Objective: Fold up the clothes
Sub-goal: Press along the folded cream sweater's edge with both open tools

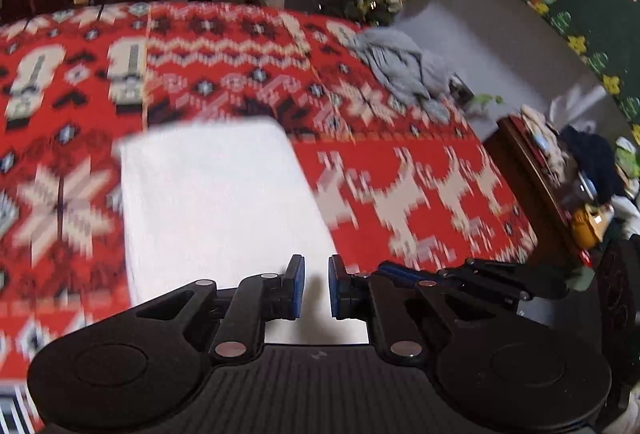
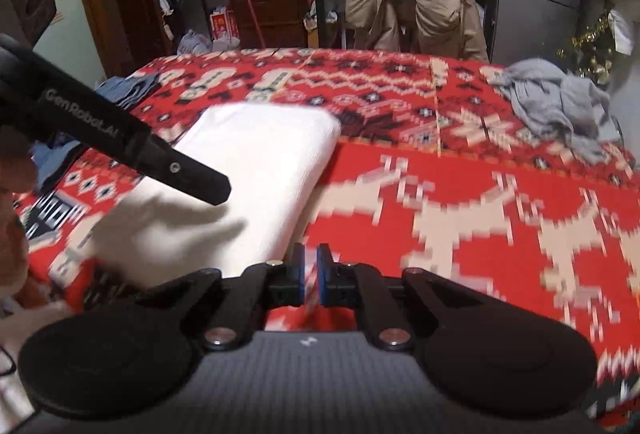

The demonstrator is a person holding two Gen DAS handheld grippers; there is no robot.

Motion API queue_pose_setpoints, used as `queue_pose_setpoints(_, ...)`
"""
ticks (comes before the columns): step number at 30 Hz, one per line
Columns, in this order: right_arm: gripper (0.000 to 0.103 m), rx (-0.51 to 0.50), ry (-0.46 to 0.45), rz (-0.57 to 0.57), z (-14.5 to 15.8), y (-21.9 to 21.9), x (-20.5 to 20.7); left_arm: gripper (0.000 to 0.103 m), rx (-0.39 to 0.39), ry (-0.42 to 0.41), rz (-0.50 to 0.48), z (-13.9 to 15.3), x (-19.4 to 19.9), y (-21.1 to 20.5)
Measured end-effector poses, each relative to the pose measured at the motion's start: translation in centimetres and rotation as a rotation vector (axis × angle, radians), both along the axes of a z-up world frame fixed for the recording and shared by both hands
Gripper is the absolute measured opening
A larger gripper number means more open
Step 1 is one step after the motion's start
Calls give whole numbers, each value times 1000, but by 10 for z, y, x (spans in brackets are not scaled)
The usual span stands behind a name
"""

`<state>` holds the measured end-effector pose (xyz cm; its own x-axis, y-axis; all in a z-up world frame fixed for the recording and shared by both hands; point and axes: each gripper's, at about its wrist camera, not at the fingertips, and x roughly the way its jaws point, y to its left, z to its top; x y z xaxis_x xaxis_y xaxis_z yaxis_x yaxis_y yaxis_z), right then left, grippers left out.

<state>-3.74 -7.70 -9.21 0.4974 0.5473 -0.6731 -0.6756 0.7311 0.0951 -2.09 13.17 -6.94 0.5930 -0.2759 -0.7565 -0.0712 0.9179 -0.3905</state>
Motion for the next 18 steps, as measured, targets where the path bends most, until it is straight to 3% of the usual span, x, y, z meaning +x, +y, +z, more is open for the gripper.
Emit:
queue_pose_setpoints(6, 7, 2, 31, 11, -12, 28, 48, 11, 30, 24, 20, -12, 46, 12)
queue_pose_setpoints(18, 7, 23, 33, -5, -21, 60, 94, 11, 9, 11, 33, -18, 69, 22)
